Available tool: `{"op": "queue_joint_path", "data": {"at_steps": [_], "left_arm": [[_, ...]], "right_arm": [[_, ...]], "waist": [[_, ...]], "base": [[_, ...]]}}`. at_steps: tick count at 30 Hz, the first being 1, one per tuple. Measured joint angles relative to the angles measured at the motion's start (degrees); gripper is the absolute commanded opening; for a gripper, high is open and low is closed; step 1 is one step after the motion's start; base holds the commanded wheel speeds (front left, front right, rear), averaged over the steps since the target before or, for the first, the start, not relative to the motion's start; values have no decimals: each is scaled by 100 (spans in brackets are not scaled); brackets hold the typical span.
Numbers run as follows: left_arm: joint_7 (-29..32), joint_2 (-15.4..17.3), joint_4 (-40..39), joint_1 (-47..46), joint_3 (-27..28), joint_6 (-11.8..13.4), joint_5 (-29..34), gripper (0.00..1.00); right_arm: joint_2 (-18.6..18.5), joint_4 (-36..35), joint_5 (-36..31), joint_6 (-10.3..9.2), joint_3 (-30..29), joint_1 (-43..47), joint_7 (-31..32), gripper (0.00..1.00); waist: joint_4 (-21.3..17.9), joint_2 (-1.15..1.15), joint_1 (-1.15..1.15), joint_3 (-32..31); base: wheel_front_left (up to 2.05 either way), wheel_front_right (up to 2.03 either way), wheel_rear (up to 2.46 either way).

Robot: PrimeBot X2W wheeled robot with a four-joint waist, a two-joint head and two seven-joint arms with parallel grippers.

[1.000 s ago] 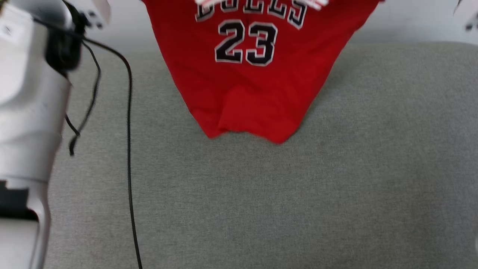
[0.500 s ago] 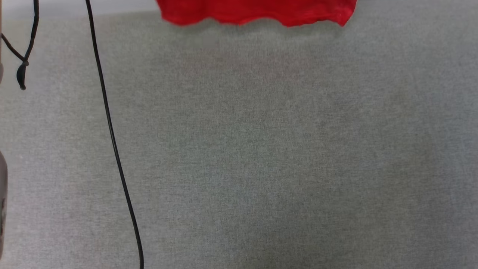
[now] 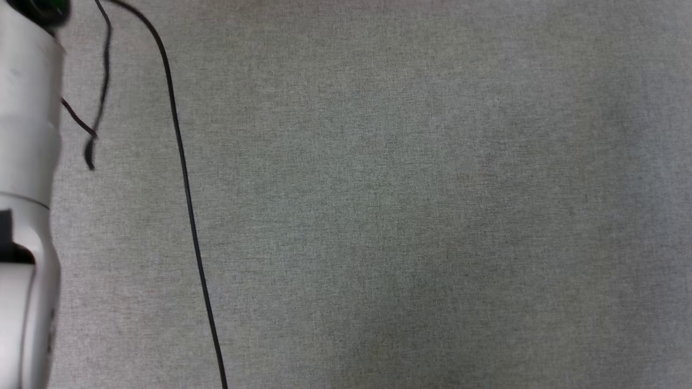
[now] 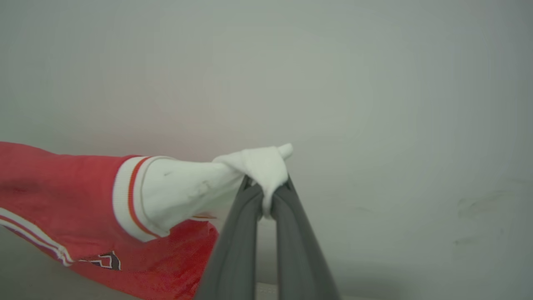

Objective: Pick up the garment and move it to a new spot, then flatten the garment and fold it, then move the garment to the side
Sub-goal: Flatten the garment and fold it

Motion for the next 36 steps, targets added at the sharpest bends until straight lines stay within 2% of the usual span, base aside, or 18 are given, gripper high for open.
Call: {"op": "queue_joint_path", "data": {"at_steps": [3, 6, 12, 20, 25, 29, 36], "left_arm": [[-9, -62, -133, 375, 171, -4, -40, 0], [-16, -74, -592, 827, 467, 56, 5, 0], [-15, -199, -1505, 2407, 1040, 112, 286, 0], [-16, -545, -2671, 4591, 1580, 207, 716, 0], [-16, -745, -3147, 5841, 1681, 248, 948, 0], [-16, -826, -3370, 6522, 1636, 259, 1060, 0], [112, -795, -3691, 7508, 1461, 357, 1204, 0]], "right_arm": [[64, 82, 252, 0, 149, 322, -231, 0], [100, 81, 494, 0, 291, 721, -434, 0], [100, -165, 964, 0, 591, 2010, -706, 0], [-152, -860, 1357, 1, 576, 3896, -759, 0], [-223, -1425, 1385, 1, 305, 5093, -633, 0], [-210, -1991, 1314, 2, -130, 6075, -441, 0], [234, -3087, 912, 2, -926, 7793, 182, 0]], "waist": [[14, 0, 0, 15], [24, 0, 0, -17], [16, 0, -1, -376], [29, 0, -2, -1062], [73, 0, -2, -1541], [147, 0, -3, -1904], [283, 1, -3, -2493]], "base": [[0, 0, 0], [0, 0, 0], [0, 0, 0], [0, 0, 0], [0, 0, 0], [0, 0, 0], [0, 0, 0]]}}
